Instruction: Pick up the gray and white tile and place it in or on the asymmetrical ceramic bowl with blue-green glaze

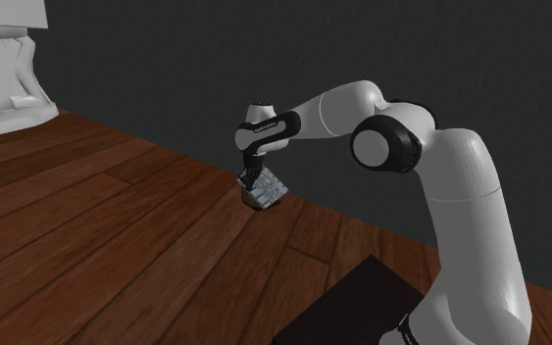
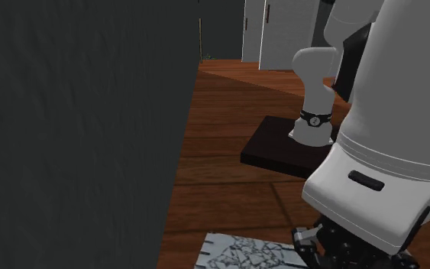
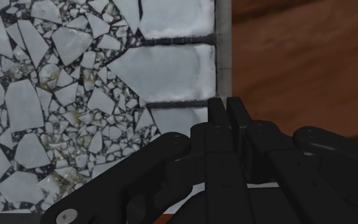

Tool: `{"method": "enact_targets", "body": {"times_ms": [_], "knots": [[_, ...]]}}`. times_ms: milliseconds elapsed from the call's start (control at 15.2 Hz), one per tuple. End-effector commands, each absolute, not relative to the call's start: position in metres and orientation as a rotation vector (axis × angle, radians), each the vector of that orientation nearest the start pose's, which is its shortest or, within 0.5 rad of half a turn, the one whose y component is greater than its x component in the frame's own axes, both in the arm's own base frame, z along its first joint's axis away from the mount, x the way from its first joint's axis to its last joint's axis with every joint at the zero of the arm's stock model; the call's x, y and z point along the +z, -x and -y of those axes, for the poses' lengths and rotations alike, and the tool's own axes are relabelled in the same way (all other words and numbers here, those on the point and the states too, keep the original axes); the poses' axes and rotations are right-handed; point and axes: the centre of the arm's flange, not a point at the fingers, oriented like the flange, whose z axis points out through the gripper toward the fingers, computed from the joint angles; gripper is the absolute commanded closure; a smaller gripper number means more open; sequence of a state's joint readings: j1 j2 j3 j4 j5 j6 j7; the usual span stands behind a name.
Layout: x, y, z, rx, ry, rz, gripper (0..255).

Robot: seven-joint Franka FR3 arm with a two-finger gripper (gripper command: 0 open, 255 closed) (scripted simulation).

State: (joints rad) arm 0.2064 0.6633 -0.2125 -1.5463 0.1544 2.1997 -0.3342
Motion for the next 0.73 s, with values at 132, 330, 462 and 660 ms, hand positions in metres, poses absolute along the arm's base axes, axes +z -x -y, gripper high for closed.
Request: {"method": "enact_targets", "body": {"times_ms": [132, 330, 462, 660], "knots": [[0.248, -0.705, -0.024, -0.011, 3.117, 0.442, 255], [0.232, -0.705, -0.024, -0.011, 3.117, 0.442, 255], [0.223, -0.705, -0.024, -0.011, 3.117, 0.442, 255], [0.223, -0.705, -0.024, -0.011, 3.117, 0.442, 255]]}}
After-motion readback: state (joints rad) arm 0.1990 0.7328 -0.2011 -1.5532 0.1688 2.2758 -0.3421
